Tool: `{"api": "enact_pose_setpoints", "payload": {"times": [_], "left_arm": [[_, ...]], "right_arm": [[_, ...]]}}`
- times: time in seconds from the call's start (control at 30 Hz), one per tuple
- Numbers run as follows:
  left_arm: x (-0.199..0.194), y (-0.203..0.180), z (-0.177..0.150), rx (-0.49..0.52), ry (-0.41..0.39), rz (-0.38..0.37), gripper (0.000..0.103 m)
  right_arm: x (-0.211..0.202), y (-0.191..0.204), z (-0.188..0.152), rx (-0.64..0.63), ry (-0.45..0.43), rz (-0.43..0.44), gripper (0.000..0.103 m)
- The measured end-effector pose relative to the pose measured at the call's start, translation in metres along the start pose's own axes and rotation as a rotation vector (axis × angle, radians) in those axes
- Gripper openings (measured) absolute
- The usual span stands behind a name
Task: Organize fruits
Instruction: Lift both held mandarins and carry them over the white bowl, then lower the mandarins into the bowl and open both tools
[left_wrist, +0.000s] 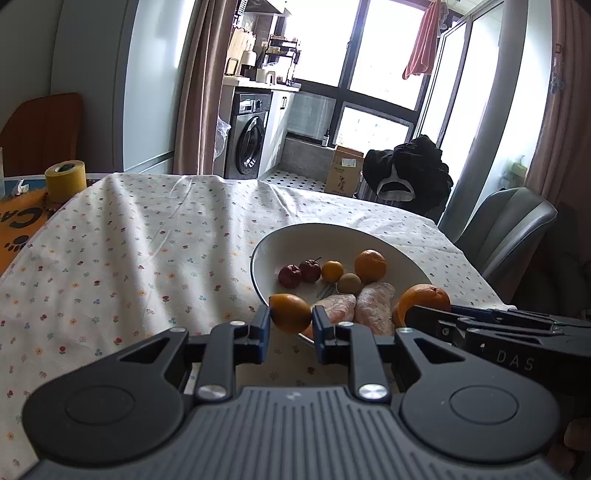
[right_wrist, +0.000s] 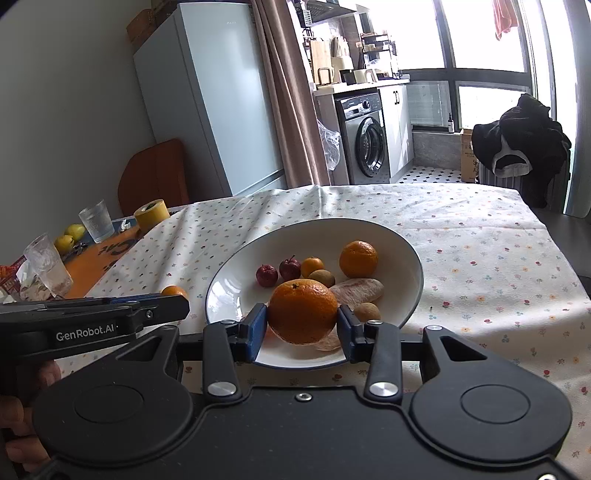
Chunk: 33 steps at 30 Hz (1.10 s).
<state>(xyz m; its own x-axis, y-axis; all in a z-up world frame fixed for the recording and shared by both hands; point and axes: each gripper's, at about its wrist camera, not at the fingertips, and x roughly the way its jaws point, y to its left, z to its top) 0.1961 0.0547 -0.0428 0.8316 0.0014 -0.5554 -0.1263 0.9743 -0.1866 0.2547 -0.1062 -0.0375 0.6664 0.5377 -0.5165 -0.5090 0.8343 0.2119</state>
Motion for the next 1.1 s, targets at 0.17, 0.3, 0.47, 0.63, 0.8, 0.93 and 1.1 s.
{"api": "enact_pose_setpoints", "payload": {"times": [0.17, 0.3, 0.47, 0.63, 0.8, 0.93, 1.1], "left_arm": [[0.011, 0.002, 0.004, 0.001, 0.011, 0.0, 0.022], [0.02, 0.005, 0.006, -0.002, 0.023, 0.005, 0.022], [0.032, 0.007, 0.007, -0.001, 0.036, 0.008, 0.022], [0.043, 0.006, 0.011, 0.008, 0.043, 0.008, 0.022], [0.052, 0.004, 0.015, 0.01, 0.044, 0.024, 0.025], [0.055, 0.007, 0.016, -0.004, 0.072, 0.036, 0.029], [0.046, 0.01, 0.015, -0.019, 0.064, 0.052, 0.035]], "right_arm": [[0.011, 0.0, 0.001, 0.02, 0.014, 0.043, 0.041], [0.015, -0.005, 0.002, 0.033, 0.0, 0.052, 0.046], [0.017, -0.016, 0.003, 0.064, 0.003, 0.022, 0.046], [0.018, -0.032, 0.003, 0.087, 0.009, -0.004, 0.046], [0.019, -0.04, 0.001, 0.101, 0.017, -0.01, 0.046], [0.018, -0.042, 0.001, 0.098, 0.018, -0.007, 0.046], [0.014, -0.041, 0.0, 0.1, 0.019, -0.004, 0.046]]}}
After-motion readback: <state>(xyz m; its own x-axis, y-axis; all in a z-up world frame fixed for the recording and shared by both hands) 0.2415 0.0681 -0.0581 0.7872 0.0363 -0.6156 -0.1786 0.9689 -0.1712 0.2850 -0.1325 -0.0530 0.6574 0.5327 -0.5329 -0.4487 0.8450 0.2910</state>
